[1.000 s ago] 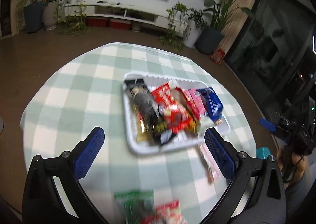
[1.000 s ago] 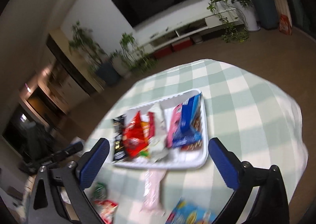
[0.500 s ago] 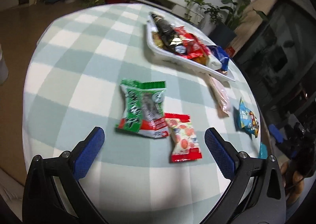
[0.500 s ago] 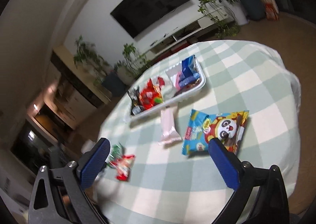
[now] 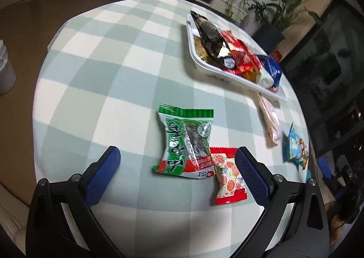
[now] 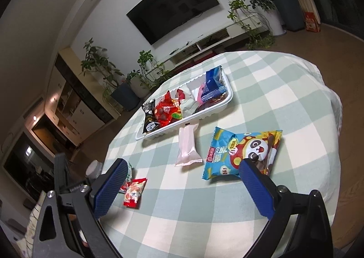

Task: Organize snacks
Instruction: 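Withdraw both tools from the tray toward the remaining snacks, then grasp the green packet with the left tool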

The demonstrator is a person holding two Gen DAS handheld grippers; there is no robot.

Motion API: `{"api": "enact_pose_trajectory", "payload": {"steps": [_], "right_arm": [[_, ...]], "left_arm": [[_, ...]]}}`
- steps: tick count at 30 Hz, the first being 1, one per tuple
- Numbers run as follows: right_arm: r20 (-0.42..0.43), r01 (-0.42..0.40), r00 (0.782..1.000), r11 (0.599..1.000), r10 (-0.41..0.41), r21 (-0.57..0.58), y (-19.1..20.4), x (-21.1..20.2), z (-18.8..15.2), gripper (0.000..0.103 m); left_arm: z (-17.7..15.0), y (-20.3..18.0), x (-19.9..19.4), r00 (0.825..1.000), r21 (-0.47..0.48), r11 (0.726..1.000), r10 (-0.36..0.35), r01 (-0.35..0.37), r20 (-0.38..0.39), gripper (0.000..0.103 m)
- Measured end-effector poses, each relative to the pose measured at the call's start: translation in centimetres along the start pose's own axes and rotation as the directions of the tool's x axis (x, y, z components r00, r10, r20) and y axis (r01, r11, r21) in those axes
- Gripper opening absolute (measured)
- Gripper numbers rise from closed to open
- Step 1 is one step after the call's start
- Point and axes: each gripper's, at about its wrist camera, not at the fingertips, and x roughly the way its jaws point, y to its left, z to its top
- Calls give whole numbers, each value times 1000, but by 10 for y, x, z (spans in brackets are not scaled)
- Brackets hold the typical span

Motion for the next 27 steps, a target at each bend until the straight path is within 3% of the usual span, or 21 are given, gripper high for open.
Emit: {"api": "enact_pose_trajectory", "payload": {"steps": [5, 10, 17, 21, 27], "right_arm": [[4, 18, 1000, 998, -17, -63, 10, 1, -3, 101], [-2, 15, 1000, 997, -15, -70, 12, 1, -4, 101], [-16, 17, 1000, 996, -19, -87, 16, 3, -6, 98], [-28, 22, 999, 994, -25, -107, 20, 5, -6, 94], [-88, 33, 995, 988, -46, -148, 29, 15, -7, 81]], "left_arm": [[2, -12, 13, 999, 46, 998, 46, -45, -21, 78], [4, -16, 18, 995, 86, 992, 95, -93, -26, 45], [-4, -35, 22, 984, 239, 956, 179, -172, -8, 40], [-5, -36, 20, 990, 255, 958, 137, -128, -20, 26], [-6, -26, 16, 998, 220, 974, 54, -47, -27, 19]]}}
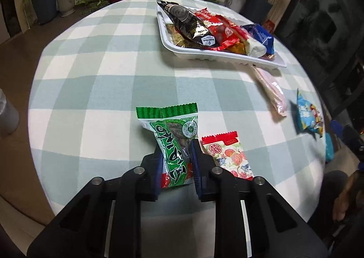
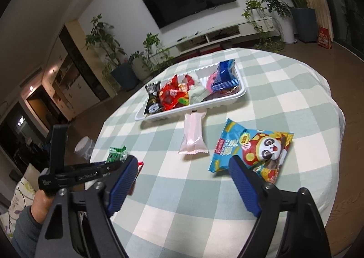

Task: Organize snacks
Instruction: 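Grasp the green packet with the left tool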

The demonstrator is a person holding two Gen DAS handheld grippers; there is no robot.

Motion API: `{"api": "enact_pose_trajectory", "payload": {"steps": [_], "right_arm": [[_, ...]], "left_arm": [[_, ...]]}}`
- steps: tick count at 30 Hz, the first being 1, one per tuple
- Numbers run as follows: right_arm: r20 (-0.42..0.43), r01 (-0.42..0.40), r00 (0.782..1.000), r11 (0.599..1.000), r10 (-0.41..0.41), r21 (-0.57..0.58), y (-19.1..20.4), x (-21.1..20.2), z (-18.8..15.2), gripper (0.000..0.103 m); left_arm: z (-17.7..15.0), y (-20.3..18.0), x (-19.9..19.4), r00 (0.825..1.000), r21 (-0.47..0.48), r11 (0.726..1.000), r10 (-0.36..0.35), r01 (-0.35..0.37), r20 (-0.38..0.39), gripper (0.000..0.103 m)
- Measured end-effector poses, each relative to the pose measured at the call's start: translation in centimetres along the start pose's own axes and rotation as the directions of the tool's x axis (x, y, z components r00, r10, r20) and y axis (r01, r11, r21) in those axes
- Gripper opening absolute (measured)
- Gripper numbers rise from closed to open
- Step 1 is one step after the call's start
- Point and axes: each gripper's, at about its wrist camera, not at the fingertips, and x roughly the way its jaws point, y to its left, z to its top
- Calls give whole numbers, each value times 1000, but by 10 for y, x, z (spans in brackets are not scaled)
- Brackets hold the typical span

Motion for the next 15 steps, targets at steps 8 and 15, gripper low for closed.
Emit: {"api": "enact_pose_trajectory", "payload": {"steps": [8, 15], "right_arm": [[-98, 63, 993, 996, -68, -57, 13, 27, 26, 77], [-227, 107, 964, 985, -136, -134, 29, 86, 47, 69]], "left_arm": [[-5, 18, -5, 995, -74, 992, -97, 99, 38, 17], [-5, 29, -8, 987, -112, 982, -148, 155, 66, 17]]}}
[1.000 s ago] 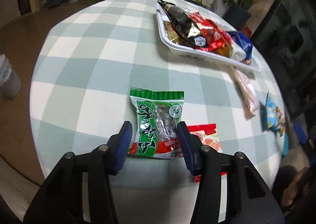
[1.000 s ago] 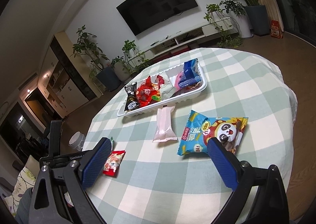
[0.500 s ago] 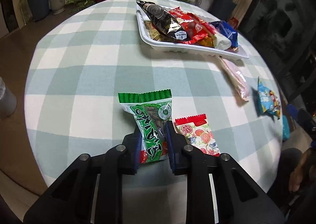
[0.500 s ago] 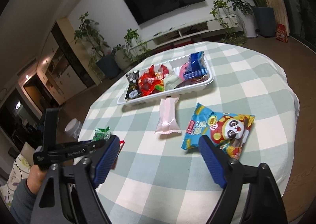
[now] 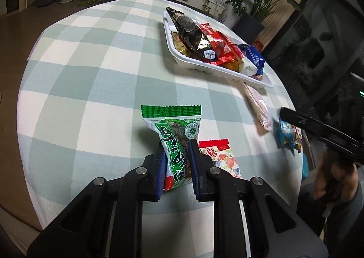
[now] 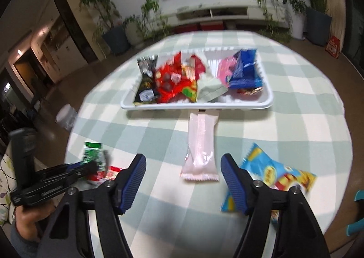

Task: Organize snacks
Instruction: 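Grasp the green packet with the left tool, then grasp the pink bar with the right tool while the left tool holds the green packet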

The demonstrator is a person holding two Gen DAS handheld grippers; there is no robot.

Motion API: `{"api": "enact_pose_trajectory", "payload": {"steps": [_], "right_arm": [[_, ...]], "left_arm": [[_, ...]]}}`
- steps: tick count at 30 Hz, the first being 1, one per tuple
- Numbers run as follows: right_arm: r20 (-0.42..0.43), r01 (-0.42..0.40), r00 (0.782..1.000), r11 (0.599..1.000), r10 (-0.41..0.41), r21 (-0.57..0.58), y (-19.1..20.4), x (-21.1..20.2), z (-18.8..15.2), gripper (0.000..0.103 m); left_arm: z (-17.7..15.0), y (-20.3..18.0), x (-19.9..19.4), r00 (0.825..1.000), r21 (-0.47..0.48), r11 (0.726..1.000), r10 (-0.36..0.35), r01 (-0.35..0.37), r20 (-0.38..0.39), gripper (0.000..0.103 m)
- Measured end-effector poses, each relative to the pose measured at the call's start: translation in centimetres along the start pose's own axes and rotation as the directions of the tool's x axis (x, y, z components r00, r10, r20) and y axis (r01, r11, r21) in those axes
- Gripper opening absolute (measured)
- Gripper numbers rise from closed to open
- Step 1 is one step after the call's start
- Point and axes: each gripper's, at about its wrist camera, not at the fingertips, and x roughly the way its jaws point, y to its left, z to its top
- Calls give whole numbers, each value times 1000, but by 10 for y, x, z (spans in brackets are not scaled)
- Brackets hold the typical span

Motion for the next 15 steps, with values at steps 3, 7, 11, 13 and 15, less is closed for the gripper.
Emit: {"api": "enact_pose_trajectory", "payload": {"steps": [3, 7, 11, 13, 15], "right_arm": [[-63, 60, 996, 998, -61, -20, 3, 25, 8, 65], [-101, 111, 988, 993, -115, -47, 4, 46, 12, 58], [-140, 123, 981, 990, -131, -65, 3, 59, 7, 39], [-126, 137, 981, 986, -149, -95, 6, 59, 4, 34], [-121, 132, 982, 985, -145, -110, 10, 57, 1, 27]], "left_arm": [[0, 1, 0, 1000, -3, 1000, -6, 6, 1, 13], [0, -1, 3, 1000, 6, 1000, 4, -4, -8, 13], [-1, -3, 10, 999, 23, 1000, 1, 0, -40, 13], [-1, -6, 12, 999, 34, 999, 2, -1, -45, 13], [-2, -6, 13, 999, 33, 999, 0, 1, -47, 14]]}}
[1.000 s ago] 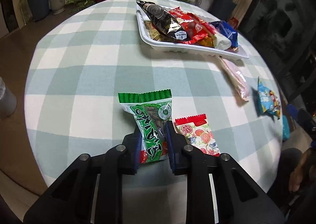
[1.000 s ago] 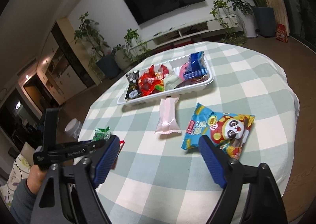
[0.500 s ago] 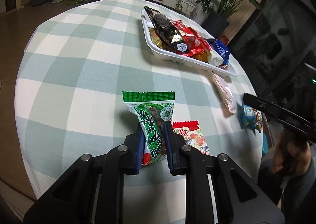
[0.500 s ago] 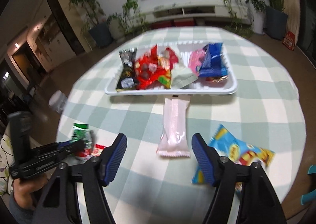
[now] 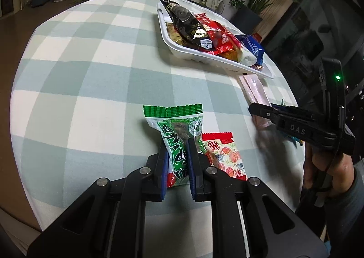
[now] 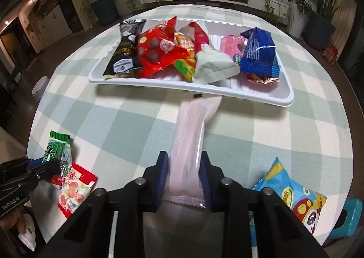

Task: Organize snacks
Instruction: 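Grasp the pink bar with the right tool while the left tool holds the green packet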

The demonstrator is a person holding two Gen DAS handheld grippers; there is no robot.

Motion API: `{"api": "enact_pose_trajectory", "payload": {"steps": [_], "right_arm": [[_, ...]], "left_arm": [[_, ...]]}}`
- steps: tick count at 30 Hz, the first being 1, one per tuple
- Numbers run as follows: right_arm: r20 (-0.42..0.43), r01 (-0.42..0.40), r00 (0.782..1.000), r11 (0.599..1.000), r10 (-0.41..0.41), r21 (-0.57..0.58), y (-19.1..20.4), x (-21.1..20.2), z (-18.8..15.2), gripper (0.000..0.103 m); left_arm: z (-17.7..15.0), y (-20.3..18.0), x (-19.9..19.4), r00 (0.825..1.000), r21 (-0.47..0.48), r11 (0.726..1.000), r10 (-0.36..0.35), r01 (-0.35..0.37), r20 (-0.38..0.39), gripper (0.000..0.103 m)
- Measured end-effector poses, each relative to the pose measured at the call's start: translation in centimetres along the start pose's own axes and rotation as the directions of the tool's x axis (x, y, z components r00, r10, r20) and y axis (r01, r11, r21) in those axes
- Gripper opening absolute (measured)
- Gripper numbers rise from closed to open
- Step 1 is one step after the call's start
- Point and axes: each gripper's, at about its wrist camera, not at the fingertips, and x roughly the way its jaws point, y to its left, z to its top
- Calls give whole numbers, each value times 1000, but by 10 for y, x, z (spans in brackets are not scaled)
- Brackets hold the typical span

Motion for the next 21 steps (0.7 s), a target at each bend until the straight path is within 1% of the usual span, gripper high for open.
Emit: {"api": "enact_pose_trajectory", "payload": {"steps": [5, 8, 11, 14, 18, 21], "right_arm": [[43, 2, 999, 1000, 0, -25, 8, -9, -11, 25], [71, -8, 997, 1000, 9, -16, 10, -16, -17, 25], [109, -30, 994, 1000, 30, 2, 10, -28, -25, 25], [152, -57, 987, 998, 53, 20, 9, -43, -30, 25], [194, -92, 978, 995, 82, 47, 3, -58, -32, 25], [216, -128, 970, 989, 109, 78, -5, -69, -33, 25]], "left_arm": [[-2, -5, 1, 1000, 23, 1000, 5, -5, 2, 15], [-3, -11, 1, 1000, 55, 998, 14, -14, 0, 13], [-3, -14, 0, 1000, 64, 998, 15, -15, 7, 12], [-2, -11, -4, 1000, 49, 999, 10, -11, 28, 11], [0, -4, -10, 998, 14, 999, -34, 33, 52, 11], [1, -1, -13, 997, 0, 999, -51, 51, 65, 11]]}}
